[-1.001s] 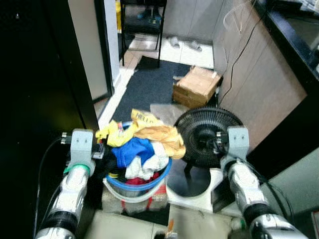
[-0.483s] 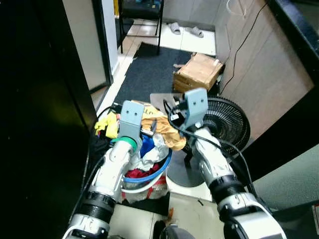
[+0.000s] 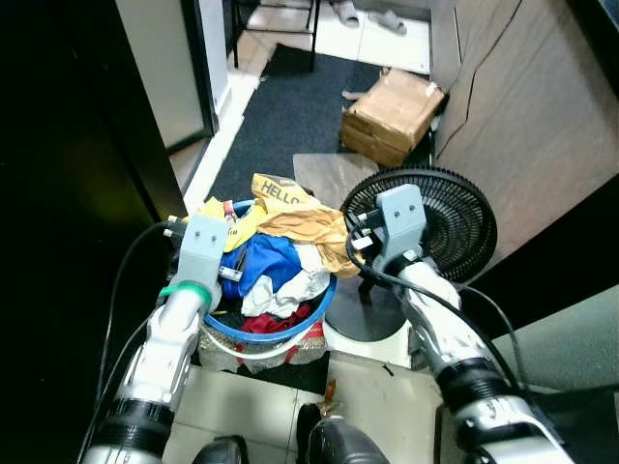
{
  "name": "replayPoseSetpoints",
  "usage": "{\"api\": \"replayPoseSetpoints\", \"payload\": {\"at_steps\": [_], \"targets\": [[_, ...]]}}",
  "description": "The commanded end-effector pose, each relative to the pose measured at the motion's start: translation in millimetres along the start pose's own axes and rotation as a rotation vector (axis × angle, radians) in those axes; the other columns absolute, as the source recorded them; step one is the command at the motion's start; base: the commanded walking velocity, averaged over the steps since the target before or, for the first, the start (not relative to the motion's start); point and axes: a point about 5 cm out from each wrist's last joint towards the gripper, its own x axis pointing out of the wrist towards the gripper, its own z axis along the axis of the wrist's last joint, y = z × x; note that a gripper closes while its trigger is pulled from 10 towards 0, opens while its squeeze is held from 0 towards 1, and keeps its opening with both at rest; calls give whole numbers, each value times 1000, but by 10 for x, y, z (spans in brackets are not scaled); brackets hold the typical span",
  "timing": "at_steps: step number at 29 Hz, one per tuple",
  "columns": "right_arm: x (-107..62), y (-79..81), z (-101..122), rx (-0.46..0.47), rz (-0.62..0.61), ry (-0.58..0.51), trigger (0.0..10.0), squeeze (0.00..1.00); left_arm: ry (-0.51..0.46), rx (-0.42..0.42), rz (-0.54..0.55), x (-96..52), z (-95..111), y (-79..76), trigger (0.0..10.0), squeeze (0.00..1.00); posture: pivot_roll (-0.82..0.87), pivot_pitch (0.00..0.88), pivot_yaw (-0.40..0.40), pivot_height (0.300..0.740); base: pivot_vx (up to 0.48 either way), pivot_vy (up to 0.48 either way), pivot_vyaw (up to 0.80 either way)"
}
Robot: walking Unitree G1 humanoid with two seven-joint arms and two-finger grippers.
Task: Clothes washing
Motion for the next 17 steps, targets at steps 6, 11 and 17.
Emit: {"api": "replayPoseSetpoints", "payload": {"at_steps": [6,11,17], "targets": [[99,92,-123,-8,28,92,10000,0,26,2,14,-90,-43,1,10000,0,-10,371,-61,740,0,0,0],[198,127,-1,-37,68,92,10000,0,30,2,53,-211,-24,95,10000,0,7,381,-89,740,0,0,0],[152,248,-138,-11,92,127,10000,0,59,-14,109,-295,-82,214,10000,0,17,410,-114,740,0,0,0]]}}
